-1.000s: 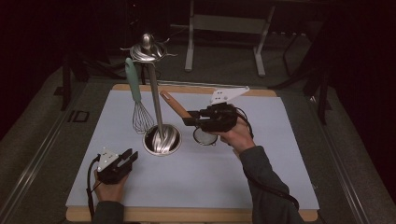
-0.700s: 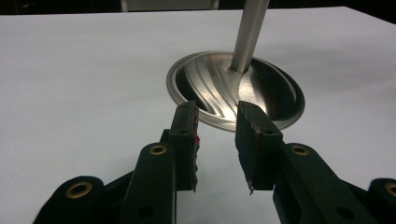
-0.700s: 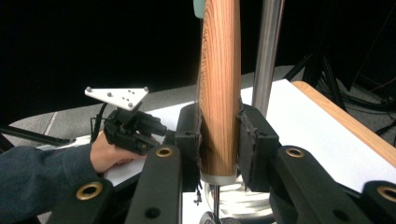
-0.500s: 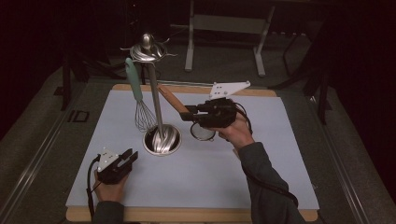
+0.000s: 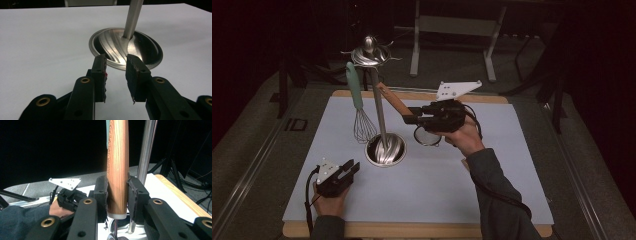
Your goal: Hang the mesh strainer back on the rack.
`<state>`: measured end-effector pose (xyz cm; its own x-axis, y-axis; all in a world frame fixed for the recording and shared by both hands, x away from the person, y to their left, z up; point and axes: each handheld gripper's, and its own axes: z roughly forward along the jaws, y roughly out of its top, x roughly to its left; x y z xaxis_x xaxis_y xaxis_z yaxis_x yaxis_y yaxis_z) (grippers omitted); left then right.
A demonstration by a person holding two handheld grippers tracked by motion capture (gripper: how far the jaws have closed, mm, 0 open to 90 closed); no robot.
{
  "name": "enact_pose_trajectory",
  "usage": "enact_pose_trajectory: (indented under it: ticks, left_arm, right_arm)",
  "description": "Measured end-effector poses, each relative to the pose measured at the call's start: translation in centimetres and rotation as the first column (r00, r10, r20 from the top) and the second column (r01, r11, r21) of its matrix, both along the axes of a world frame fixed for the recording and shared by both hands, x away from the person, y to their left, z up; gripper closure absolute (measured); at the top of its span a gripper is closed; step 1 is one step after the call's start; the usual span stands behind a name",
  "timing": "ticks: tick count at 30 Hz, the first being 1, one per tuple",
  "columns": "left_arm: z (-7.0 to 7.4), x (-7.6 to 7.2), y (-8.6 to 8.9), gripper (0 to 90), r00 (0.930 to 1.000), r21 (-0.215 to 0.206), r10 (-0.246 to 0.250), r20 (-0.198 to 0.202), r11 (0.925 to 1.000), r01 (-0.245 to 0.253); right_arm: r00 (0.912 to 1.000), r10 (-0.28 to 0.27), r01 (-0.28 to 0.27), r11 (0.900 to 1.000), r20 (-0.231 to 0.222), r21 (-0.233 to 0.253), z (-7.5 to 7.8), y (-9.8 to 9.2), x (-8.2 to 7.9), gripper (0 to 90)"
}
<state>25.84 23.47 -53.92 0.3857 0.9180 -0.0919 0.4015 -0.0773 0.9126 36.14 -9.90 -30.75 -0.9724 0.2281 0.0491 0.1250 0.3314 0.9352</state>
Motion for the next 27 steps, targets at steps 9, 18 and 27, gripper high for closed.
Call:
enact_pose_trajectory:
  ticks: [9, 18, 27]
  left_arm:
    - [0.0, 0.0, -0.1, 70.8, 1.0000, 0.003, -0.009, 0.001, 1.0000, 0.009]
    - [0.0, 0.0, -0.1, 70.8, 0.9999, 0.010, -0.012, -0.001, 0.9999, 0.012]
    - [0.0, 0.0, -0.1, 70.7, 0.9999, 0.011, -0.013, -0.001, 0.9998, 0.013]
  right_arm:
    - [0.9999, 0.004, -0.004, 1.000, 0.011, 0.014, 0.9, 0.2, 0.0, 71.7]
    - [0.9997, 0.008, -0.009, 0.999, 0.021, 0.044, 1.8, 0.2, 0.0, 71.7]
    - [0.9996, 0.008, -0.009, 0.999, 0.027, 0.040, 1.9, 0.1, -0.1, 71.8]
